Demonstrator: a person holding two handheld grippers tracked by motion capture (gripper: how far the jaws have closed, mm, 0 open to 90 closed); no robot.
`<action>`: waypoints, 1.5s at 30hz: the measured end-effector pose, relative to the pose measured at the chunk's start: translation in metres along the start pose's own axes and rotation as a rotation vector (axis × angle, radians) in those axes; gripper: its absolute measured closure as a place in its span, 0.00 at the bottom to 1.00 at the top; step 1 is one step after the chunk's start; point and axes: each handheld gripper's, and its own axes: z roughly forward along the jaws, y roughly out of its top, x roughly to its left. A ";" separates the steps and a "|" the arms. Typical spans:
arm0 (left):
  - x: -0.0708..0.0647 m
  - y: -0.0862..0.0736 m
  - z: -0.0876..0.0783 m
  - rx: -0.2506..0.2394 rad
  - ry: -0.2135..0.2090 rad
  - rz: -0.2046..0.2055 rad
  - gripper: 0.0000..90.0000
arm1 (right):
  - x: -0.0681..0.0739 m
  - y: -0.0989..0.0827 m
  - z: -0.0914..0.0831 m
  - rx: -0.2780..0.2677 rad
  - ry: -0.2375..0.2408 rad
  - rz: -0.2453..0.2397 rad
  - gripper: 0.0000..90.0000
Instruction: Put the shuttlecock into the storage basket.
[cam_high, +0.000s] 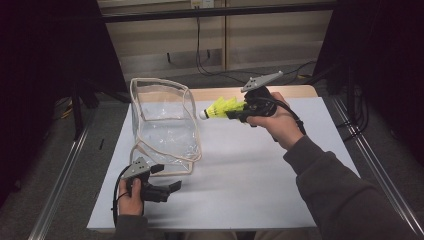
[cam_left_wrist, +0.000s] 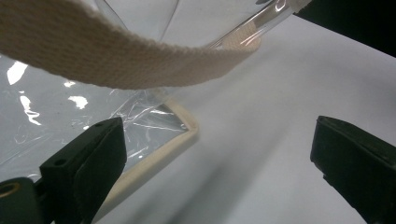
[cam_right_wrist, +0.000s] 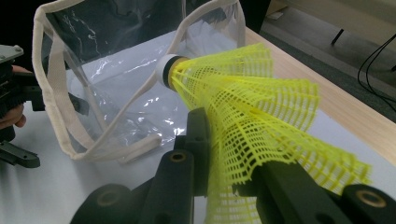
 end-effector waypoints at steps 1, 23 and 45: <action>0.000 0.000 0.000 0.000 0.000 0.000 0.04 | 0.001 0.002 0.000 0.003 -0.001 -0.004 0.89; 0.001 0.000 -0.001 -0.003 -0.003 -0.002 0.04 | 0.024 0.046 0.014 0.018 0.037 -0.073 0.89; 0.001 0.000 -0.001 -0.012 -0.004 -0.007 0.04 | 0.035 0.065 0.040 0.050 0.033 -0.103 0.89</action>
